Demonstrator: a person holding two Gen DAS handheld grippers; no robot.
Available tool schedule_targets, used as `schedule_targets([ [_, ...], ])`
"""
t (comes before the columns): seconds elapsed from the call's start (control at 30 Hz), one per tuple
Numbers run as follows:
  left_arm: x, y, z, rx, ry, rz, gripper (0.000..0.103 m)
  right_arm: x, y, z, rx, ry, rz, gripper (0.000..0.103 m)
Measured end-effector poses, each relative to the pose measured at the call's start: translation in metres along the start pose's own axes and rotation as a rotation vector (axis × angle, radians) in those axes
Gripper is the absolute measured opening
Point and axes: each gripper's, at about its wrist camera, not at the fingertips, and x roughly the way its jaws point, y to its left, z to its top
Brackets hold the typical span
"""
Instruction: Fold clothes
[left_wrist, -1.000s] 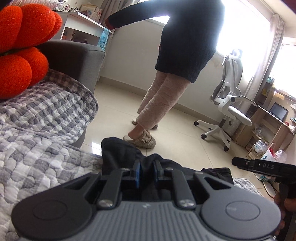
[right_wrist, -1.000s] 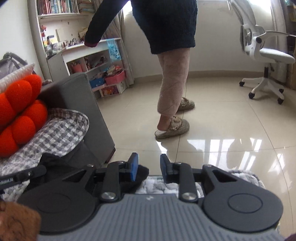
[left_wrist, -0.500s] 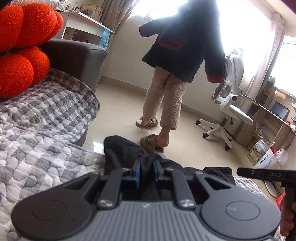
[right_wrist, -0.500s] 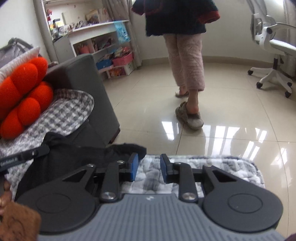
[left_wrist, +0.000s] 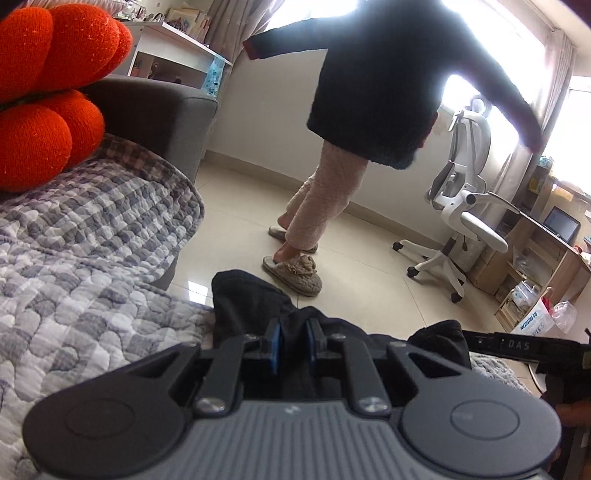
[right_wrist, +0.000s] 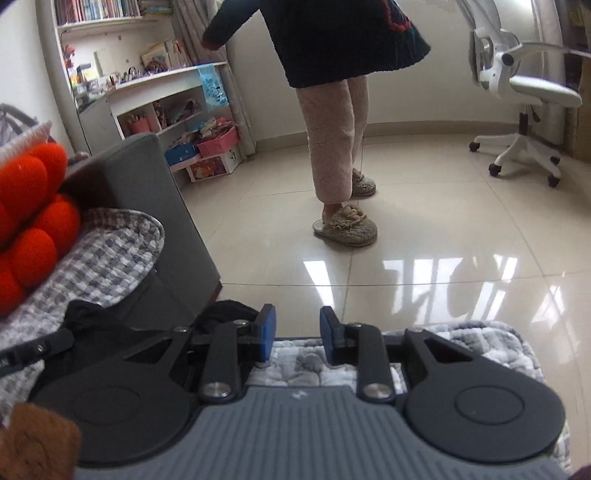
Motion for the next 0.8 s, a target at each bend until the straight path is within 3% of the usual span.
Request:
schedule_targets([
  [0.13,-0.001,0.000,0.000,0.000,-0.005,0.003,0.014,0.006,-0.010,0.001,0.105,0.073,0.152,0.028],
  [0.27,-0.001,0.001,0.000,0.000,-0.007,0.006,0.014,0.013,-0.002,-0.002,0.114,0.083,0.180,0.031],
  [0.3,-0.001,0.001,0.000,0.001,-0.008,0.006,0.014,0.012,0.002,-0.003,0.102,0.077,0.171,0.030],
  [0.4,-0.003,0.001,0.001,-0.001,-0.022,0.006,0.014,0.010,0.010,-0.003,0.054,0.063,0.128,0.007],
  [0.5,-0.009,0.002,0.003,0.001,-0.059,0.007,0.014,0.000,0.007,0.000,0.066,0.011,0.106,0.007],
  [0.63,-0.004,0.004,0.005,0.010,-0.038,0.032,0.014,-0.010,0.005,0.005,0.055,-0.038,0.086,0.006],
  [0.73,0.000,0.006,0.006,0.016,-0.019,0.052,0.014,0.011,0.014,-0.008,-0.039,0.035,-0.009,0.006],
  [0.8,0.003,0.010,0.007,0.003,-0.001,0.054,0.014,0.013,0.019,-0.010,-0.070,0.032,-0.028,0.006],
])
